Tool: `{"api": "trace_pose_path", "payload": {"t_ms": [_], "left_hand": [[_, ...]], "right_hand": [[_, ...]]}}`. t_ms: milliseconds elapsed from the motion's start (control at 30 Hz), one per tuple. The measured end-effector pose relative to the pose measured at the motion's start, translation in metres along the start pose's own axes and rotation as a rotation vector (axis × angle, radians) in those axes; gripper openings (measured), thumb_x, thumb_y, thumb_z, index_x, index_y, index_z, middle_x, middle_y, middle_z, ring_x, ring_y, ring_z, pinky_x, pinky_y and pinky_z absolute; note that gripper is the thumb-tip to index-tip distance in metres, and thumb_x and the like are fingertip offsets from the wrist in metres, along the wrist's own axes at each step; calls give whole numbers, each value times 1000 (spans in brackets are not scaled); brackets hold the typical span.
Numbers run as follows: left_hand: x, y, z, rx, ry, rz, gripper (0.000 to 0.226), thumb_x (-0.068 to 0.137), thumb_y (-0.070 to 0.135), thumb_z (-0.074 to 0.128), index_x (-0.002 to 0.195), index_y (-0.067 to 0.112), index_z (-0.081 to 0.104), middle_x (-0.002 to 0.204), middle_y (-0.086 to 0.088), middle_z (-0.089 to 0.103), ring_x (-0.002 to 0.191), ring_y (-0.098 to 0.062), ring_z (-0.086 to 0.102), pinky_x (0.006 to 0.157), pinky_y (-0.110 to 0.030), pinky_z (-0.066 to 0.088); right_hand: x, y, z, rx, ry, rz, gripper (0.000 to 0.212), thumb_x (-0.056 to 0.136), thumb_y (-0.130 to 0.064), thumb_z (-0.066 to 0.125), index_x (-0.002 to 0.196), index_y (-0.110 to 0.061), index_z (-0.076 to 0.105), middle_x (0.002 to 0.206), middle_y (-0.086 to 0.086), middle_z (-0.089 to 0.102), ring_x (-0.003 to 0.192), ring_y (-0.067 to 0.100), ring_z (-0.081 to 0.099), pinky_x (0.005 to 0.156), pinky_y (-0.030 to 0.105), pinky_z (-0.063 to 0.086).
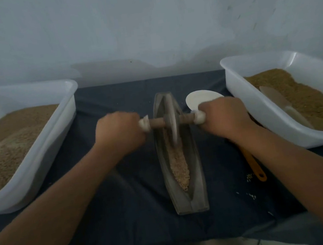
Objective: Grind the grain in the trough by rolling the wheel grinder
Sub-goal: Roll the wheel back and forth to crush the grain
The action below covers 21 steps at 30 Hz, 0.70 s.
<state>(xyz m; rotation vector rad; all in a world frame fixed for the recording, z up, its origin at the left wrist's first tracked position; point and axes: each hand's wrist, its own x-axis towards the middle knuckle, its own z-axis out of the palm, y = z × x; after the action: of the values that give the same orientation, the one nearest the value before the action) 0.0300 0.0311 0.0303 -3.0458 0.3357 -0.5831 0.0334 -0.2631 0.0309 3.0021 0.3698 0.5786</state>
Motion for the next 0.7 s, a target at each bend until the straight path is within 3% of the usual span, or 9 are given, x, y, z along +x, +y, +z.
{"api": "trace_pose_path", "payload": {"t_ms": [100, 167, 233, 333, 400, 567, 700], "left_hand": [[33, 2, -1, -3, -51, -22, 27, 83, 46, 58, 66, 25, 51, 66, 7, 55, 62, -24, 59, 58, -30, 40], [22, 0, 1, -5, -55, -20, 30, 86, 45, 57, 65, 25, 50, 65, 7, 55, 59, -22, 52, 58, -30, 40], [-11, -3, 4, -6, -5, 12, 37, 86, 45, 60, 61, 25, 41, 57, 10, 44, 52, -20, 44, 53, -28, 35], [-63, -6, -1, -11, 103, 132, 52, 74, 42, 77, 59, 29, 28, 51, 15, 26, 42, -14, 27, 49, -19, 14], [-75, -7, 0, -24, 115, 144, 56, 70, 40, 83, 61, 31, 28, 50, 15, 24, 39, -13, 23, 51, -16, 10], [-8, -4, 12, 29, 83, 21, 42, 82, 48, 64, 58, 25, 38, 54, 10, 42, 48, -22, 46, 52, -26, 30], [29, -2, 16, -50, -21, -87, 40, 94, 50, 52, 64, 24, 47, 65, 6, 54, 61, -24, 57, 59, -31, 42]], "right_hand": [[25, -2, 2, 8, 7, 34, 34, 87, -41, 61, 61, -31, 43, 57, -10, 43, 51, 10, 39, 51, 28, 29], [16, -3, -4, 10, 18, 16, 36, 91, -45, 58, 61, -30, 44, 57, -10, 43, 50, 10, 40, 50, 27, 30], [-9, -3, -9, 13, 17, -34, 40, 95, -55, 47, 65, -29, 48, 58, -12, 43, 52, 8, 43, 51, 29, 36], [-57, -3, -22, -9, 115, -134, 36, 87, -57, 47, 63, -31, 42, 49, -12, 36, 42, 7, 38, 41, 28, 39], [-73, -2, -23, 42, 127, -143, 36, 83, -58, 48, 62, -30, 41, 48, -11, 37, 40, 11, 40, 40, 29, 39], [-10, -6, -7, 1, 67, -17, 41, 99, -58, 48, 70, -29, 51, 60, -10, 49, 53, 11, 48, 52, 31, 42], [32, -8, -6, -84, 21, 13, 21, 91, -42, 62, 75, -28, 61, 65, -7, 57, 58, 17, 56, 59, 36, 55]]}}
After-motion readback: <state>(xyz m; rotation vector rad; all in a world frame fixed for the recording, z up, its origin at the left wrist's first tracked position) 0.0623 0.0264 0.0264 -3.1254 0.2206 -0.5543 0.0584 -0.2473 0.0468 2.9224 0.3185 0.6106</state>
